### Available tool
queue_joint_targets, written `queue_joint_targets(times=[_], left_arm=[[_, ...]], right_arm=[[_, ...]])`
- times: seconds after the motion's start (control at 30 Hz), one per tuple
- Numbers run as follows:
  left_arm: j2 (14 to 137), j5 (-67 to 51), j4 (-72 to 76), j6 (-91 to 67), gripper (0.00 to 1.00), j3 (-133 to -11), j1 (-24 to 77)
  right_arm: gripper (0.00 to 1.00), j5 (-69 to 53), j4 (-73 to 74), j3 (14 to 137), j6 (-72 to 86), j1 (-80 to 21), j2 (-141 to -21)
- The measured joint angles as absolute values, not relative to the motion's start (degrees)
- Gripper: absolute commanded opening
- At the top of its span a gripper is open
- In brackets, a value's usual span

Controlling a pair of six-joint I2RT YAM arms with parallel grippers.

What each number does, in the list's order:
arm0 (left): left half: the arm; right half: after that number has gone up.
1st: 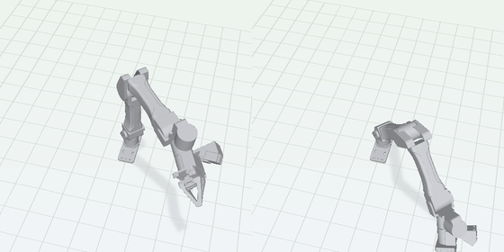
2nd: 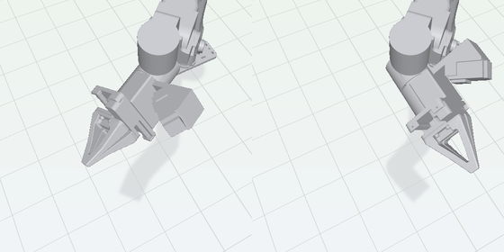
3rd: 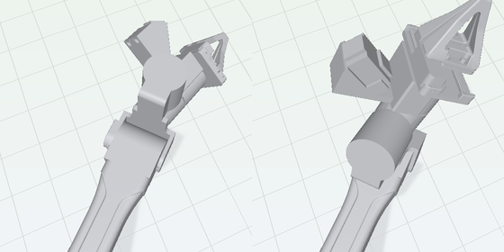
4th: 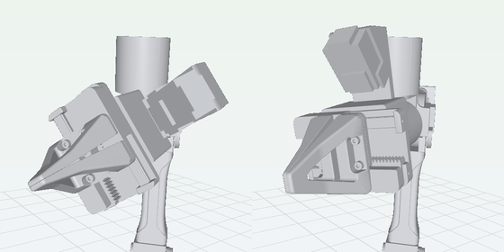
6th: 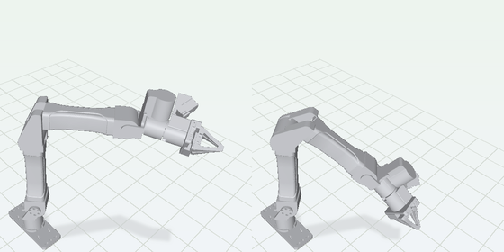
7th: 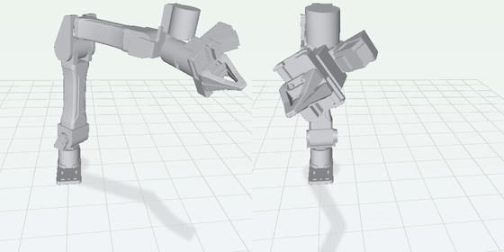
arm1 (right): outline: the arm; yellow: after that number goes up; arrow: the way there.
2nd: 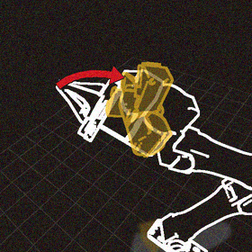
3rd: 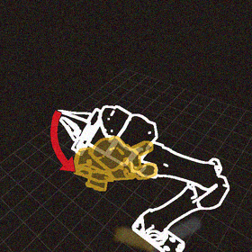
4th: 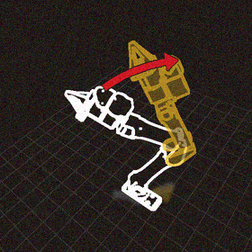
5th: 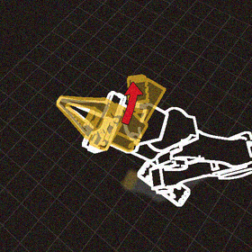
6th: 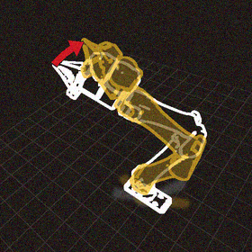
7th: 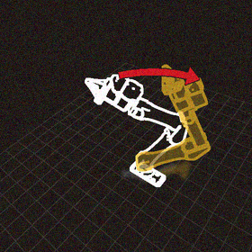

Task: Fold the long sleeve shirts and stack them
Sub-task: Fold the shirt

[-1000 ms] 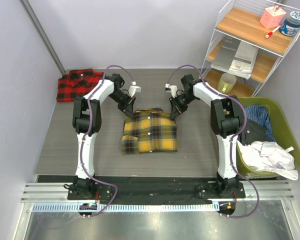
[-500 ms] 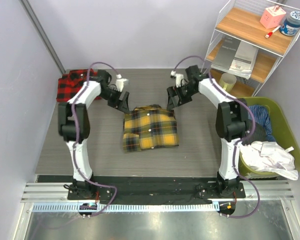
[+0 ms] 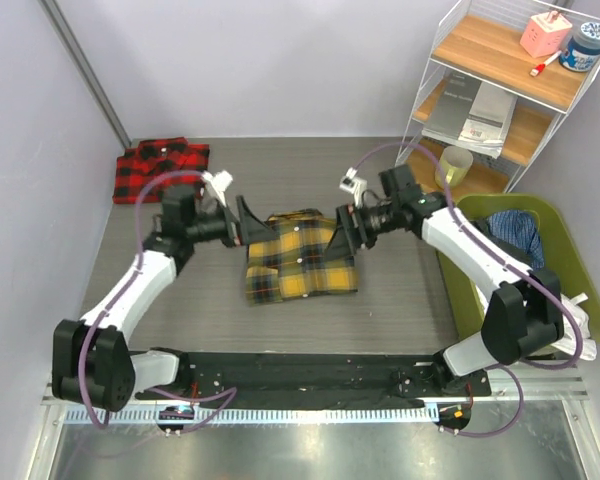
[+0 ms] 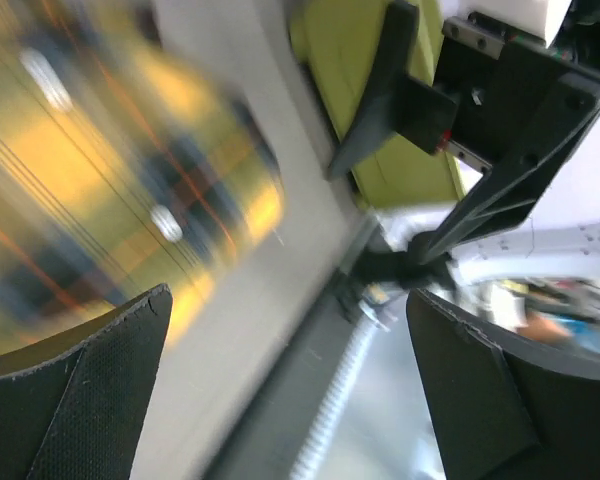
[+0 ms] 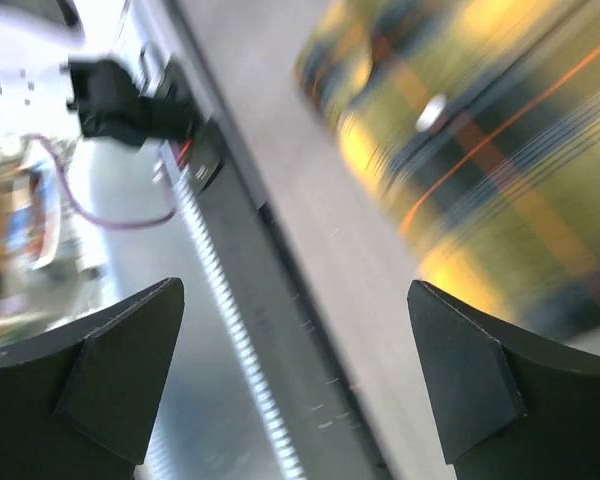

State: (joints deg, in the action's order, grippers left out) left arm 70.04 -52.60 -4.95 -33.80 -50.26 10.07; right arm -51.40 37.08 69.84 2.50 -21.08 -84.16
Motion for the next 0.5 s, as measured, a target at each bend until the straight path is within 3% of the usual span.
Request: queue_joint_targets(times=[0.13, 0.27, 0.5], left_arm=[[69.78, -49.06, 2.44, -46.46, 1.00, -38.09, 20.23], [69.67, -46.39, 5.87, -52.16, 1.00, -34.15, 25.76], [78.98, -42.78, 14.11, -57.12, 1.00, -30.37, 23.24]], right_arm=[[1.00, -53.58, 31.18, 61.98, 10.20, -24.64, -86.74], [1.00, -55.22, 22.09, 57.93, 18.09, -25.54, -88.71], [1.00, -56.45, 9.67, 52.38, 25.89, -25.98, -95.68]])
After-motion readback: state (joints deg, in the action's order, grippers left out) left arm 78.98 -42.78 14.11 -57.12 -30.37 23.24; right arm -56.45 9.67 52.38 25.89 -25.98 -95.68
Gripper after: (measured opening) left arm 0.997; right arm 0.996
